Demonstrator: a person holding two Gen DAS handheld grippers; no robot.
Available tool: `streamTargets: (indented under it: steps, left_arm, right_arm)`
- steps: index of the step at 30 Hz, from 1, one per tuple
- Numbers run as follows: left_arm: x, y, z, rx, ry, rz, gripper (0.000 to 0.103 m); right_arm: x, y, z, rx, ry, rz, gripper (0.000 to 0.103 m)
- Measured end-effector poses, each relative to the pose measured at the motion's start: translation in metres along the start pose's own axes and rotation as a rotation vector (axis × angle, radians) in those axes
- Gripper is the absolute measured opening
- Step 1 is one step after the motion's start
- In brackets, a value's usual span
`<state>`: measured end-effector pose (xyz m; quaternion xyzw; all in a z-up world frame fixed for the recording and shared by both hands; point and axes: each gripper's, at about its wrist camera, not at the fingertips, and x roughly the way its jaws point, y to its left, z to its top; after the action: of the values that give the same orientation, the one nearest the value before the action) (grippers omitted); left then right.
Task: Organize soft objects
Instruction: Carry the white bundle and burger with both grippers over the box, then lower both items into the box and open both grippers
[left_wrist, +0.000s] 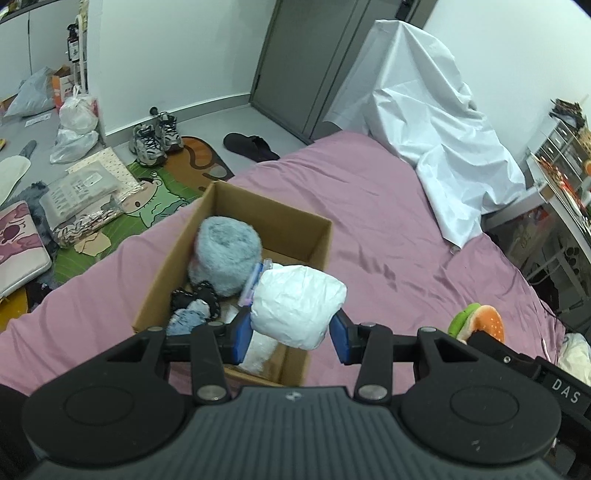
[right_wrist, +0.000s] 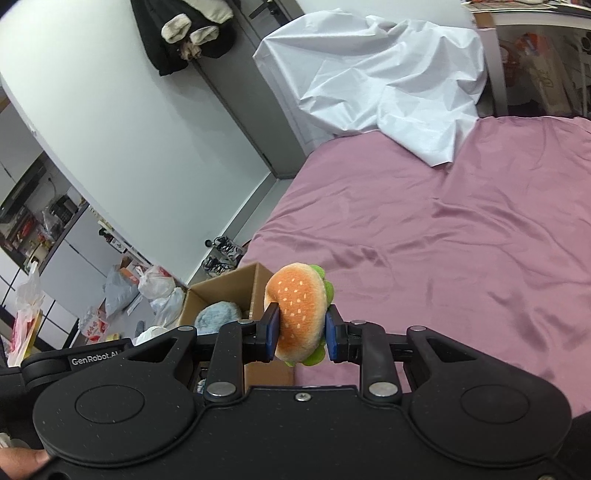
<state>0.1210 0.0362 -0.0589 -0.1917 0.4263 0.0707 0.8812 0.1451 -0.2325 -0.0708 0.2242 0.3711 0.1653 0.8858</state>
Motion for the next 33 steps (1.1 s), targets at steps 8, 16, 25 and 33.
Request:
streamTargets:
  steps: [8, 16, 25, 33]
  left_arm:
    - [0.012, 0.03, 0.016, -0.047, 0.015, -0.001, 0.043]
    - [0.025, 0.059, 0.028, -0.091, 0.036, 0.003, 0.043]
    - [0.04, 0.082, 0.044, -0.127, 0.062, 0.0, 0.043]
    - [0.057, 0.09, 0.054, -0.139, 0.089, -0.009, 0.043]
  right_arm:
    - [0.02, 0.028, 0.005, -0.028, 0.023, 0.007, 0.025]
    - [0.047, 0.056, 0.008, -0.054, 0.051, 0.015, 0.025]
    - [0.085, 0.082, 0.015, -0.079, 0.1, 0.015, 0.025]
    - [0.118, 0.096, 0.021, -0.078, 0.144, 0.005, 0.026]
